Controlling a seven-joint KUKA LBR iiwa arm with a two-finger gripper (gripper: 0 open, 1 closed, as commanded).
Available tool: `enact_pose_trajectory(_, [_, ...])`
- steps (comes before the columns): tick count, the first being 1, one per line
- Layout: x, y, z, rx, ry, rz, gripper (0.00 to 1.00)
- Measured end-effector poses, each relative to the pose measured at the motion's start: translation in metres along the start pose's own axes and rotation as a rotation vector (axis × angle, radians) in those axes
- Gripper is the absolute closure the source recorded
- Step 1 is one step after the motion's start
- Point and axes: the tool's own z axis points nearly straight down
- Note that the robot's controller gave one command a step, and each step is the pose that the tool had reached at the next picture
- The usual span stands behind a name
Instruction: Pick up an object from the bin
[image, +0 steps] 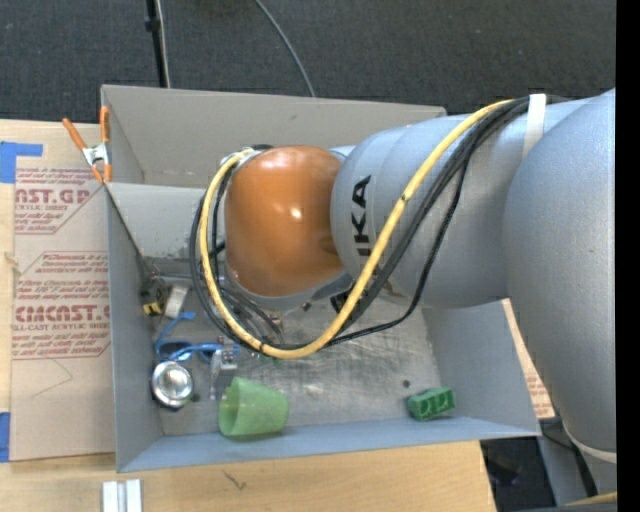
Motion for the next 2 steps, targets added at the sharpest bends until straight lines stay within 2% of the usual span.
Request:
enact_pose_trajectory(1, [-0.0449,-0.0006,0.1253,-0.004,-0.013,0.095,0.00])
enact_pose_trajectory(2, [-0.0456,0.0008,0.1211,-0.008,-0.015,0.093,1.00])
